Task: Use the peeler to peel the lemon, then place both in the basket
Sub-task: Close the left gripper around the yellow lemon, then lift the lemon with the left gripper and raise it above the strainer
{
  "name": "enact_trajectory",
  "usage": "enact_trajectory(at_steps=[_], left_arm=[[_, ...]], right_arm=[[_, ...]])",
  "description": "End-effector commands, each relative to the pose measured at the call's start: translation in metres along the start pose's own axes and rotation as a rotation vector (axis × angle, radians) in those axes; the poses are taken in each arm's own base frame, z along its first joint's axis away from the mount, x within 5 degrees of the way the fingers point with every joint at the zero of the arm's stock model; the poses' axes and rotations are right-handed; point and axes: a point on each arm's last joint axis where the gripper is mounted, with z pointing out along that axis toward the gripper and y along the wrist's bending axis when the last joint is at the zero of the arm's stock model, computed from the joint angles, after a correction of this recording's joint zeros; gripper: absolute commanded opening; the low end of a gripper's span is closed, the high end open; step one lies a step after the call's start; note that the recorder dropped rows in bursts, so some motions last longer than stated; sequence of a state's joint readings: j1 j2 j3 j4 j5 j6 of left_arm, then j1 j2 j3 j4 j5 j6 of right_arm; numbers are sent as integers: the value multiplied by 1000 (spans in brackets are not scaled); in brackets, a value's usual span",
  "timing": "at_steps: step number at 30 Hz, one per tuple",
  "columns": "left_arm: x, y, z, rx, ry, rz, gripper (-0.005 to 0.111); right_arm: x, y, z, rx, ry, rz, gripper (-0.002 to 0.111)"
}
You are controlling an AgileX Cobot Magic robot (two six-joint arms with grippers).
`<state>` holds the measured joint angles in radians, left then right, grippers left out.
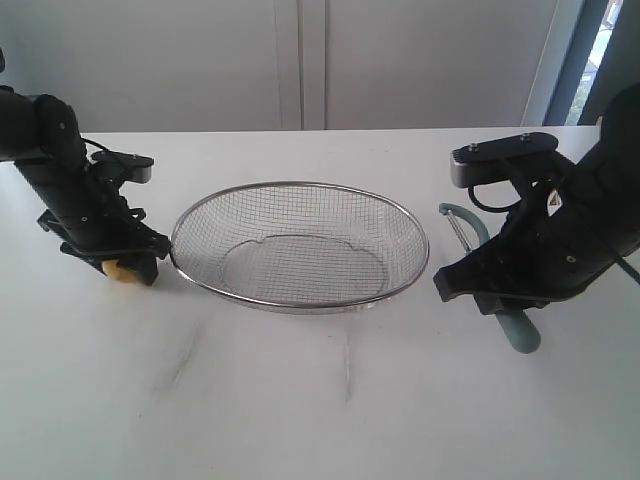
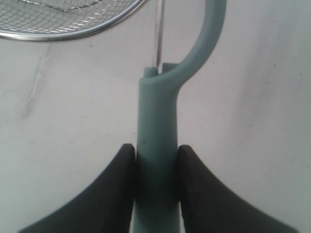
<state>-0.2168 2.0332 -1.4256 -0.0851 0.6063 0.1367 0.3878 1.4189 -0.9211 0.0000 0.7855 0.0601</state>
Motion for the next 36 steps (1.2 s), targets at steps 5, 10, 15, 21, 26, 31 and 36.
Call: enact_trajectory(at_steps=[5,10,15,21,26,31,36], left_arm=[[3,-3,-26,-17,18,40,0],[5,-5,-46,-27,-1,51,0],[9,-9,-64,-20,7,72,0],[13,-17,-93,24,-40,62,0],[16,-26,-115,78,-81,107,0],[24,-33,-128,108,-144,121,0],[42,-40,-133,130,-221,127,0]], right_arm=[[0,0,-2,-1,-18,-11,0],[0,0,-2,-1,-18,-11,0],[0,0,-2,-1,-19,-14,0],[-1,0,-2,-2,-31,-14,0],[-1,0,-2,-2,-31,-16,0],[-1,0,-2,-2,-31,-20,0],[-1,0,-2,-2,-33,-20,0]])
